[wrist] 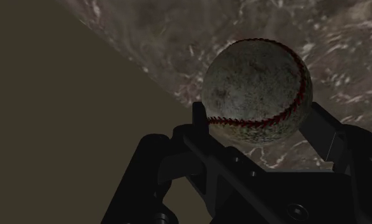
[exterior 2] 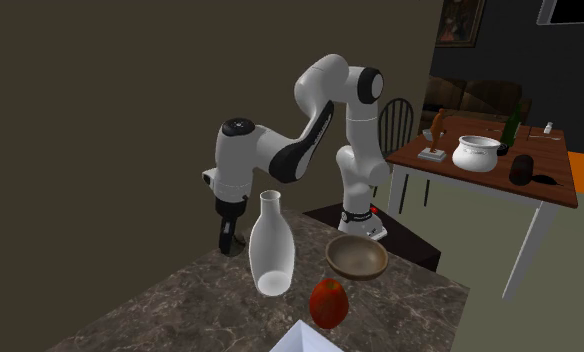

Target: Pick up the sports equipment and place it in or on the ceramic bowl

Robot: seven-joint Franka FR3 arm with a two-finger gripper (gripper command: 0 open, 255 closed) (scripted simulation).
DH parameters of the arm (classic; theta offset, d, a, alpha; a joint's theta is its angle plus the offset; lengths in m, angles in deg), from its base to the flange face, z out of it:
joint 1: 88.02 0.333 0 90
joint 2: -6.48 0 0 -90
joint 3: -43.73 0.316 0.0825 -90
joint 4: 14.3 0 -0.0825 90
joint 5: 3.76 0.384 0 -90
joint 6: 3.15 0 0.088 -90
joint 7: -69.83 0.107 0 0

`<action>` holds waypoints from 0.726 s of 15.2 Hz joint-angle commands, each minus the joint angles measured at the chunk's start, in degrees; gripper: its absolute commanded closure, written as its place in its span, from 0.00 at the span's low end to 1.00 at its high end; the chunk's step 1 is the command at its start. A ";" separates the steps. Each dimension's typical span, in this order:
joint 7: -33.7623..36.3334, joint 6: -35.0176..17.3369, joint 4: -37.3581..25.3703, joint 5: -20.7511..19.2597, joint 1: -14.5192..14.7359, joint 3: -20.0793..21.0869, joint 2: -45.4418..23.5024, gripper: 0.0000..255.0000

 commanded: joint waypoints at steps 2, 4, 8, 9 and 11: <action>-0.82 1.93 -1.22 0.71 -0.06 0.08 0.88 1.00; -1.33 3.29 -2.19 1.13 -0.07 0.13 1.38 1.00; -2.27 6.03 -4.28 1.86 -0.08 0.21 2.22 1.00; -2.49 6.73 -4.84 2.02 -0.08 0.23 2.40 1.00; -2.92 8.13 -5.99 2.31 -0.08 0.26 2.72 1.00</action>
